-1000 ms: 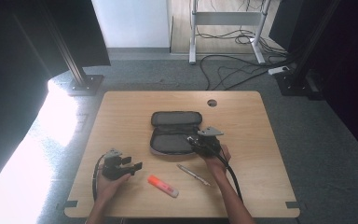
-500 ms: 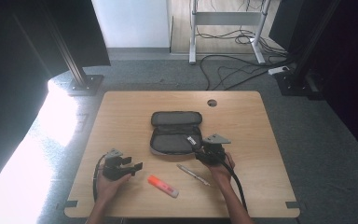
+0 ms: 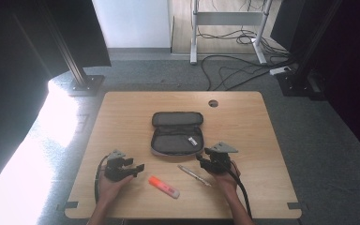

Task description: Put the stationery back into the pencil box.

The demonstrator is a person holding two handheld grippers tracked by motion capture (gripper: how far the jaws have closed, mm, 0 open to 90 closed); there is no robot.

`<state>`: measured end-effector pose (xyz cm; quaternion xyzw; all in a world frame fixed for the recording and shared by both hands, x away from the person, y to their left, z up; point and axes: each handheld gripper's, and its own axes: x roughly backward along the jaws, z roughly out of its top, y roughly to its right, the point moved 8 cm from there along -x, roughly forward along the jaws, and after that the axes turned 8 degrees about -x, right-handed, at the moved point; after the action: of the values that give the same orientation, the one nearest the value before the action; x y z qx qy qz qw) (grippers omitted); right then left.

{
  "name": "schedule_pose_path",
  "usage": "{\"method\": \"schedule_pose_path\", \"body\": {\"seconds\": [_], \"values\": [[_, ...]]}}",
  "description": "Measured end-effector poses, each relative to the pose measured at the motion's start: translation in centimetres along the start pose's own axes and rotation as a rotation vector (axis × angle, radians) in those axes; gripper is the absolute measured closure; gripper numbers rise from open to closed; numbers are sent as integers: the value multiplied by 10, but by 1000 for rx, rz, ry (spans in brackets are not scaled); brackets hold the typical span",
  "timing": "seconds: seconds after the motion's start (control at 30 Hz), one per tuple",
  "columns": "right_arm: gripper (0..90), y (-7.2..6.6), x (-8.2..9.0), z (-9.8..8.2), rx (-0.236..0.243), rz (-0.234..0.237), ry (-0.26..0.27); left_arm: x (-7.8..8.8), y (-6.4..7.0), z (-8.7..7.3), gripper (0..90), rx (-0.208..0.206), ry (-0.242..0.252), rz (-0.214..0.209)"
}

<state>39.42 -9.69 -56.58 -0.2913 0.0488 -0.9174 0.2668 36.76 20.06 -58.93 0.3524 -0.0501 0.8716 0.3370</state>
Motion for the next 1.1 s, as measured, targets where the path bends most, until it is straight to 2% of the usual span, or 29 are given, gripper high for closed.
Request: {"method": "schedule_pose_path", "body": {"seconds": [0.37,0.7,1.1], "values": [[516,-3,11,-11,4,15,0,-3,3,-1,335,-13,-12,2],[512,-13,21,-18,46,27,-4,-4,4,0,335,-13,-10,-1],[511,-20,27,-27,60,46,-18,-4,2,-1,336,-13,-13,0]]}}
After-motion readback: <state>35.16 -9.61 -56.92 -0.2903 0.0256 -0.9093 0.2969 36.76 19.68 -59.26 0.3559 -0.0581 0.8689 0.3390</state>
